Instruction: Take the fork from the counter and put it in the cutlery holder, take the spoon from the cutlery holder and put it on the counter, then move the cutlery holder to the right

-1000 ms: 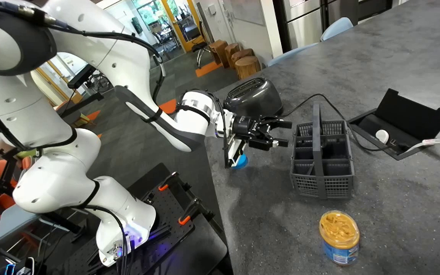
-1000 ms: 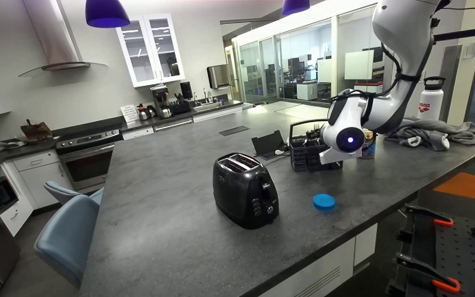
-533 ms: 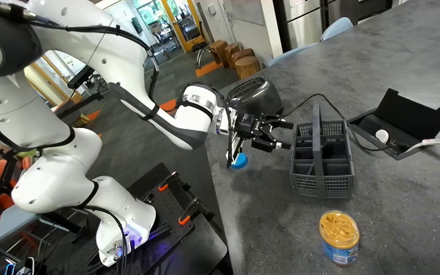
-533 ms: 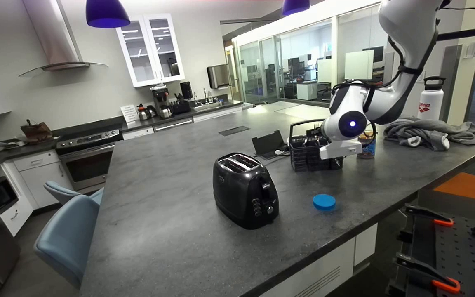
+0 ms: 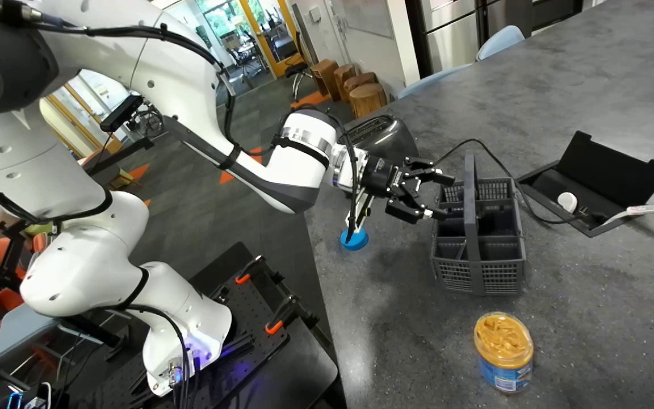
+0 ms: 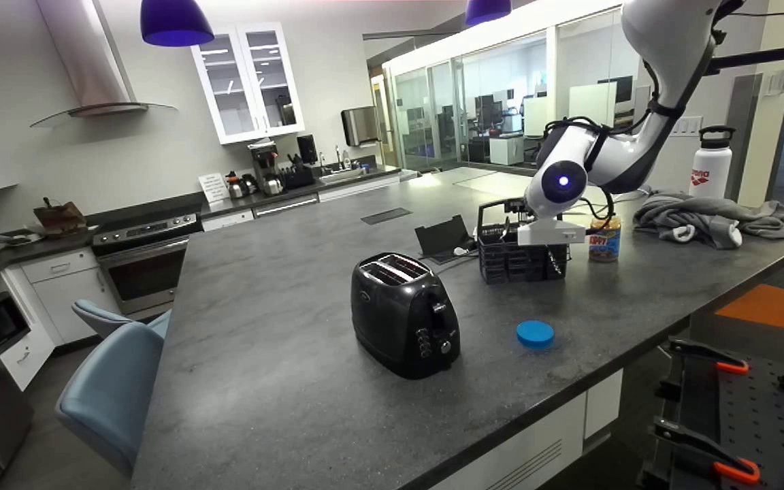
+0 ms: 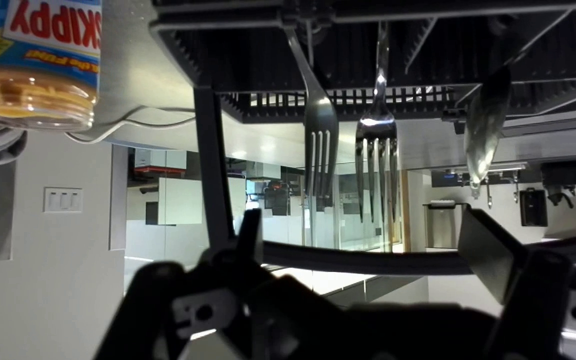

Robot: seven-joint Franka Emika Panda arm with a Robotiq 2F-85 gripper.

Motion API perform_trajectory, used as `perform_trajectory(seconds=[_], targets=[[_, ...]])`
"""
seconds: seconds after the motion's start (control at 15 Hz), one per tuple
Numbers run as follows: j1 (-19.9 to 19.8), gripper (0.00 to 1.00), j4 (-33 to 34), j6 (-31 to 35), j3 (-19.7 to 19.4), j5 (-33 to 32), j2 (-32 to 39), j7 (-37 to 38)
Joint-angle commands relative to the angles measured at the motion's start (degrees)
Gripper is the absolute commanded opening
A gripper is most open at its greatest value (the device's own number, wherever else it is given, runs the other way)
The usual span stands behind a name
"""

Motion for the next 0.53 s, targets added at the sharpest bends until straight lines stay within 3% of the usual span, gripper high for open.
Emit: perform_trajectory(seconds=[0.0,0.2,0.47], targets=[[8.7,1.00,2.0,2.3,-8.1,3.6,0.2,-0.5],[13.7,1.00,3.0,2.3,-12.2,6.1,0.8,-0.9],[17.0,1.00,4.7,2.3,-14.5,8.4,2.2,-1.6]])
